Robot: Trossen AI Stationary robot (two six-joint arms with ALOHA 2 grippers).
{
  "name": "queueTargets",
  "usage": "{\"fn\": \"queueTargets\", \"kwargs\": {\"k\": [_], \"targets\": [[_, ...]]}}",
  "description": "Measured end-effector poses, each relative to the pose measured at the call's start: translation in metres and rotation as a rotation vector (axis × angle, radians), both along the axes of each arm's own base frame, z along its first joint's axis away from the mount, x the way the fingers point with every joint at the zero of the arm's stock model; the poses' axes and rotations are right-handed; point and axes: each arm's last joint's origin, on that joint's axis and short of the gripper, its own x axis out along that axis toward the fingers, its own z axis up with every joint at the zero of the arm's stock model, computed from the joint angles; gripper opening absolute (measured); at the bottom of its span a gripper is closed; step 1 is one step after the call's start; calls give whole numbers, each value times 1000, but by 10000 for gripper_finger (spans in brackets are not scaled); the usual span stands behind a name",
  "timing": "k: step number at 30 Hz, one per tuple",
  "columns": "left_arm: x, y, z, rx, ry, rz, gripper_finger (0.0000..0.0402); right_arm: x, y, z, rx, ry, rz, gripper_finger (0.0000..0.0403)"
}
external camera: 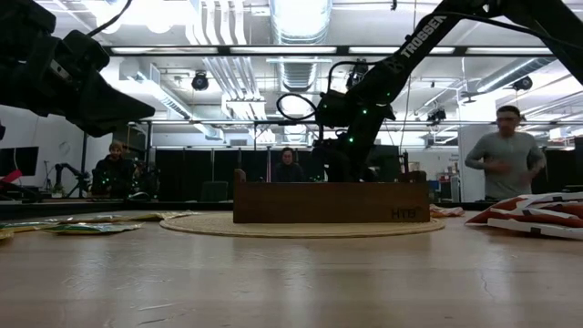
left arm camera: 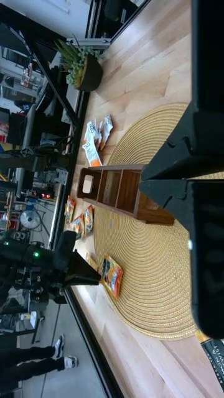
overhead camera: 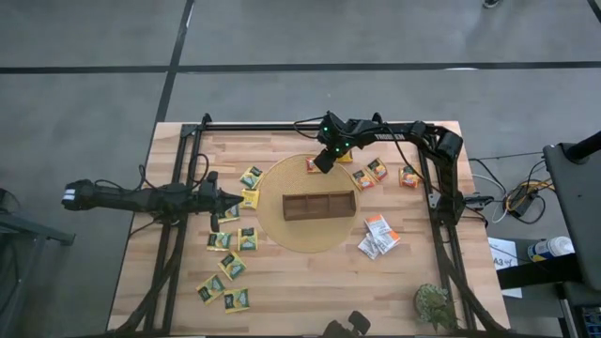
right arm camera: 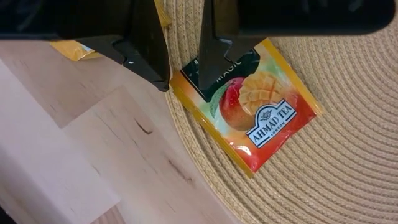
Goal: Pick & Place Tea
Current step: Put the orange tea bag into the right section of the wooden organizer
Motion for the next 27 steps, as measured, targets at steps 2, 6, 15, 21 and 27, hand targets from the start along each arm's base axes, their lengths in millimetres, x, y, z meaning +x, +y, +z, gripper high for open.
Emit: {"fn": "queueTargets", "kwargs": {"k": [2, 6, 15, 21, 27], "targets": [[0, 0, 0, 0, 0, 0, 0, 0, 0, 0, 0, 0, -1, 82], [0, 0, 0, 0, 0, 0, 0, 0, 0, 0, 5, -2, -12, 82], [0, 0, 0, 0, 0, 0, 0, 0, -1, 0, 6, -10, -22, 82], [0, 0, 0, 0, 0, 0, 0, 8, -8, -16, 29, 3, -23, 82], [0, 0, 0, 0, 2, 0, 0, 23, -17, -18, 88, 75, -17, 82]]}}
